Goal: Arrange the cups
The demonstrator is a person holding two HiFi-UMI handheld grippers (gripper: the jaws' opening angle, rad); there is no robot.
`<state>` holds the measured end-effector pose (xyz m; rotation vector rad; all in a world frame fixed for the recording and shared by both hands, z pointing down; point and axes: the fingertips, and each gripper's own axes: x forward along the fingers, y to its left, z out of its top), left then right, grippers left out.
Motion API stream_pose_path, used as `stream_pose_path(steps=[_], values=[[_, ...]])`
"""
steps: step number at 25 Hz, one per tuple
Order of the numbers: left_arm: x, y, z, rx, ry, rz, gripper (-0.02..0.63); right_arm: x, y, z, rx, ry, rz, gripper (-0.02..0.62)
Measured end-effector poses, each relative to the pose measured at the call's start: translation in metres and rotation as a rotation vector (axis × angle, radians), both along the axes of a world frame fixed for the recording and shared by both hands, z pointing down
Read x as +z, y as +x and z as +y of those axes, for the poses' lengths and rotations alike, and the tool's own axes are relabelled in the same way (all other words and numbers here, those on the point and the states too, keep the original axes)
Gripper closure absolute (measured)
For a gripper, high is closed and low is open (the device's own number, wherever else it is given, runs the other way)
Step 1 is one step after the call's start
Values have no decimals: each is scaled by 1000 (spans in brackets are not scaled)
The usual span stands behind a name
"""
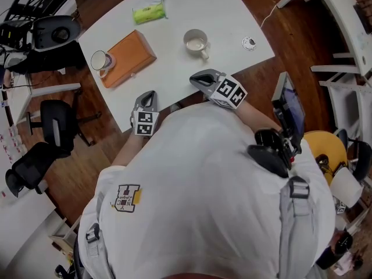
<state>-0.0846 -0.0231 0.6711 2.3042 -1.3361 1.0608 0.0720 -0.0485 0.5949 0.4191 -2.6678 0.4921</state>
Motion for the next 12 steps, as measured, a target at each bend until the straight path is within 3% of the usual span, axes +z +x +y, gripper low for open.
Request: stream_pose_path(steps=[5,9,12], values=[[-1,1,1,-1,1,-4,606,-38,9,-11,-5,82,-70,591],[-1,0,0,-4,6,-9,606,-97,33,-62,86,264,-103,439],[0,0,-1,-6,9,-12,606,-84,48,-109,98,290,49,241]])
